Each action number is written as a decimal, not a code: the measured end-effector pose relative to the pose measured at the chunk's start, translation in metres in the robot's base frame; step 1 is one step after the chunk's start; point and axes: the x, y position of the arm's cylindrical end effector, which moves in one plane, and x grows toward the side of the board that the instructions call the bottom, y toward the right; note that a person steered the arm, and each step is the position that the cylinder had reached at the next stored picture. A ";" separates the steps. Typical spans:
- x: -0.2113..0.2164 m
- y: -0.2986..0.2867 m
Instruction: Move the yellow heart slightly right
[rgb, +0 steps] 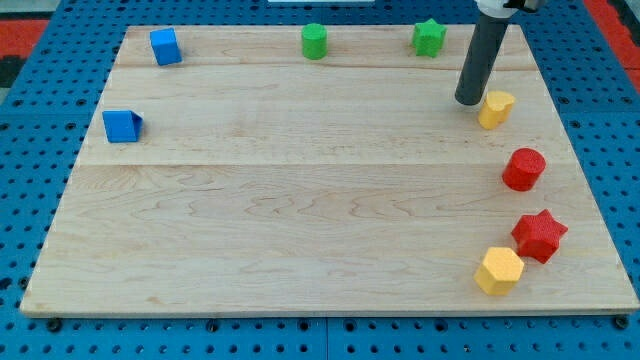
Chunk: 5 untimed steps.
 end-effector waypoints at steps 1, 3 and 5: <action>-0.001 0.000; -0.009 0.032; 0.011 0.090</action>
